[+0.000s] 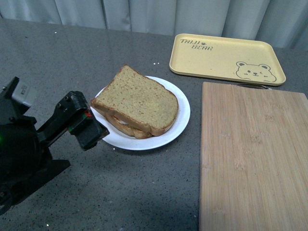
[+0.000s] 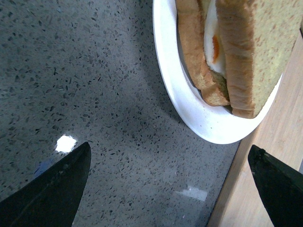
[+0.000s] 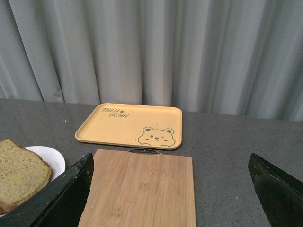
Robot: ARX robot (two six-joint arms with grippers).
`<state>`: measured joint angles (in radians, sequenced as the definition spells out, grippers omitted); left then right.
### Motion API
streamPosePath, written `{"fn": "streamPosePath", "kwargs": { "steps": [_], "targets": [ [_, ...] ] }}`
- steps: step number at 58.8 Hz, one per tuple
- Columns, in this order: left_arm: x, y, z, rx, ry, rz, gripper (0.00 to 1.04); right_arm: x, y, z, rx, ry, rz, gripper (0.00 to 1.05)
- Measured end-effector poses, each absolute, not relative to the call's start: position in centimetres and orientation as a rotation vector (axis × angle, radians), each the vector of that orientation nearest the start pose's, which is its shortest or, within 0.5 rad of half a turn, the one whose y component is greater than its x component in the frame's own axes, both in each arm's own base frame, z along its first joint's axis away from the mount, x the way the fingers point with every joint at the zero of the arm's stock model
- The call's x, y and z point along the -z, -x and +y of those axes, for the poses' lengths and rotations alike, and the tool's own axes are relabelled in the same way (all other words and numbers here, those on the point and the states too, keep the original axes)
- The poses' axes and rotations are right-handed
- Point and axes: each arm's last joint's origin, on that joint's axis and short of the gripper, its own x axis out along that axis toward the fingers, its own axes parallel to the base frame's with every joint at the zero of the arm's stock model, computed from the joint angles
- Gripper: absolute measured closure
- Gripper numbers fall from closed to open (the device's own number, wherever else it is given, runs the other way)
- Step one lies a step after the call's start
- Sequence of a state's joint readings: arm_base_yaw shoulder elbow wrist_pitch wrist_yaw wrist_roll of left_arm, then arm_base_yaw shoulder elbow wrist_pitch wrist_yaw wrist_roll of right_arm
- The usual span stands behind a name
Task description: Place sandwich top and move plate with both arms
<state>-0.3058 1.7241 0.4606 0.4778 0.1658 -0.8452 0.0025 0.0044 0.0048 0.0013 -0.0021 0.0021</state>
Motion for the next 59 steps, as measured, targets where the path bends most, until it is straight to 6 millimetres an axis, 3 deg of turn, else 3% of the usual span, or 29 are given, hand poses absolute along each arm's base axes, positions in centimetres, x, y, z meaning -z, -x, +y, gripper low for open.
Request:
{"fn": "streamPosePath", "kwargs": {
  "steps": [21,49,59],
  "targets": [
    [-6.5,-28.2,-9.5,0.034,0.733,0.949,0.08,-16.5,-9.8,0.0,-0.005,-0.002,-0.002,0.09],
    [-5.4,-31.2,-10.6,-0.007,0.758,1.003,0.85,-16.5,-9.8,0.0,-0.005,-0.002,-0.002,0.09],
    [-6.4,-31.6,-10.7,0.048,0.817,0.976,1.0,-16.5,-9.8,0.0,-0.005,-0.002,-0.002,0.09]
  ]
}}
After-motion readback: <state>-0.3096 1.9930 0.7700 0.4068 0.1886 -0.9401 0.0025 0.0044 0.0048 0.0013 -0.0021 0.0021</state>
